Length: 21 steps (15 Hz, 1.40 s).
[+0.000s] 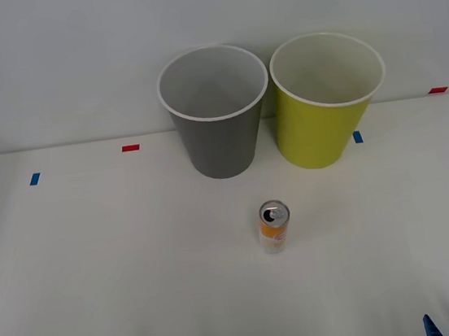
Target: Put cans in the gray bin and PET bottles in the light green bin.
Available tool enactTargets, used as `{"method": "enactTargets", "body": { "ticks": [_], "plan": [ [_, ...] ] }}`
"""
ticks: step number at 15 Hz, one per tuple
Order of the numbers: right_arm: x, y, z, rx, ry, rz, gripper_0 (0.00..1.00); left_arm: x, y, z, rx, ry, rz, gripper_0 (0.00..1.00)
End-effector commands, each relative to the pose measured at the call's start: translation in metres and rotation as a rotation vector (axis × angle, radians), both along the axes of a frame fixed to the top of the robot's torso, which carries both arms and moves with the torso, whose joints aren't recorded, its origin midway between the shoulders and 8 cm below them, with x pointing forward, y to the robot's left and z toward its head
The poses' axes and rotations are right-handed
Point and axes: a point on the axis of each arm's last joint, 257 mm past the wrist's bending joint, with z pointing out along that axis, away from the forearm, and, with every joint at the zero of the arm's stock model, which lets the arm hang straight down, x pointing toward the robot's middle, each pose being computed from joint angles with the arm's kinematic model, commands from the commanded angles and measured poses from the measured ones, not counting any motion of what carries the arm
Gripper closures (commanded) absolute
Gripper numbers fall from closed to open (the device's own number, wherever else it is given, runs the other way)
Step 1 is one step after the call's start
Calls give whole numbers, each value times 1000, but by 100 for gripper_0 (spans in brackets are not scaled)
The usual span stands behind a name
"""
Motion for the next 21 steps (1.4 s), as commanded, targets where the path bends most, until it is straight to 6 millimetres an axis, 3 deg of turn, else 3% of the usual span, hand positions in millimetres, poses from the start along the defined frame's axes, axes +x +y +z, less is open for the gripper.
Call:
{"method": "enactTargets", "body": {
  "ticks": [1, 21],
  "plan": [
    [0, 0, 0, 0, 0, 0, 24, 0, 0, 0, 0, 0, 0, 0],
    [0, 0, 0, 0, 0, 0, 24, 0, 0, 0, 0, 0, 0, 0]
  ]
}}
